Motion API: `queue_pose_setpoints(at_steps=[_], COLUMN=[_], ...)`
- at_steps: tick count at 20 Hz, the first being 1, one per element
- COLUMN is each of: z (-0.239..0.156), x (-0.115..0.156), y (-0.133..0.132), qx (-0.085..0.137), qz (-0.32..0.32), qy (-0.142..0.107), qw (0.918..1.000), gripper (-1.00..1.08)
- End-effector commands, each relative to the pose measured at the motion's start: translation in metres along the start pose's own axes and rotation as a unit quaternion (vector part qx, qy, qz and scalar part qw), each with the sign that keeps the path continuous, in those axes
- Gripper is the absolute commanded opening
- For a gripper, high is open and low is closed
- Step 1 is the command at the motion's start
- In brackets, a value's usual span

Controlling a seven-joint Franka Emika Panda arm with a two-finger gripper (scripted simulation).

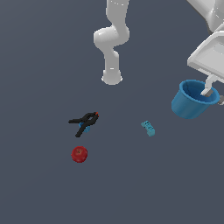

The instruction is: Pick up a designated object from a clutter of objects.

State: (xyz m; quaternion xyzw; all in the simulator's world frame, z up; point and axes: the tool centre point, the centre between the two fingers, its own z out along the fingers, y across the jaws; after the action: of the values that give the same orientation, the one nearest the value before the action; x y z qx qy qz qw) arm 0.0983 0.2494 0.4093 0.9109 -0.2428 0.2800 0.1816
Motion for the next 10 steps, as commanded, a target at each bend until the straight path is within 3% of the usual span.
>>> queue_pose_setpoints(at_steps=[1,10], z=[-0.013,-0.031], x=[0.007,0.015], y=[-0.002,-0.005], qx=[0.000,-0.001], qz=[0.001,0.002], qy=[0.001,0.003], qw=[1.0000,1.0000], gripper=[-1.00,-1.00])
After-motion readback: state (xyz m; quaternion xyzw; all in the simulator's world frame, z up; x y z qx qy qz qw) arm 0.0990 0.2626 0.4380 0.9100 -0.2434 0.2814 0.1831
